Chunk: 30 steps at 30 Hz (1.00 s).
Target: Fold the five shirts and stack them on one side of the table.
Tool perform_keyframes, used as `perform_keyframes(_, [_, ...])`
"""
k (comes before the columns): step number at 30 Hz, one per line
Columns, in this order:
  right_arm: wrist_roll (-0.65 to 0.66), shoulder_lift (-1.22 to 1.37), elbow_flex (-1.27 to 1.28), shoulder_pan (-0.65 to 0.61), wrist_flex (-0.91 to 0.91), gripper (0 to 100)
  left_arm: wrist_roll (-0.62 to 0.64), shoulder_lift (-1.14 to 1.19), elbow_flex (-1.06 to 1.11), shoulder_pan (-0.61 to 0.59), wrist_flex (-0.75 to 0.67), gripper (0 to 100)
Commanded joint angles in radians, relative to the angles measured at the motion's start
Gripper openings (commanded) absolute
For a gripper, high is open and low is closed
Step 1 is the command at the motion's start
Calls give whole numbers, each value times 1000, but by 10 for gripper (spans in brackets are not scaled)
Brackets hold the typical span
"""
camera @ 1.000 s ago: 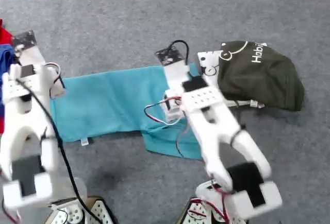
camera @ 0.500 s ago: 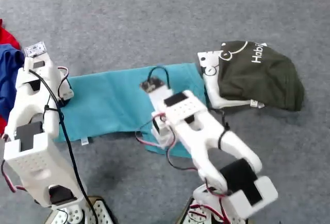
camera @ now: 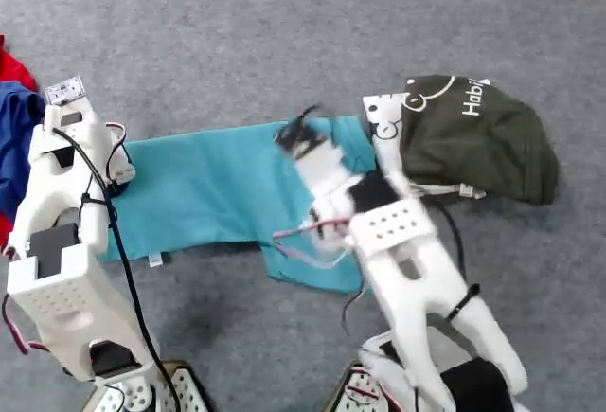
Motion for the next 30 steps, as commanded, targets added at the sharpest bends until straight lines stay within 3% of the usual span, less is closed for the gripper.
perform_keyframes(1, [37, 54, -171, 100, -92, 15, -2, 6, -18, 5, -5, 29])
perform_keyframes(5, [97, 269, -432, 101, -49, 15, -3, 5, 4, 4, -12, 29])
perform_keyframes(11, [95, 696, -800, 121, -121, 15, -3, 5, 4, 4, -12, 29])
perform_keyframes(19, [95, 1218, -1280, 224, -9, 15, -3, 5, 4, 2, -14, 29])
perform_keyframes(25, [97, 1412, -1652, 242, 216, 15, -15, -5, 2, -64, -44, 29])
perform_keyframes(30, [103, 1469, -1951, 172, 454, 15, -137, -5, 12, -62, -44, 29])
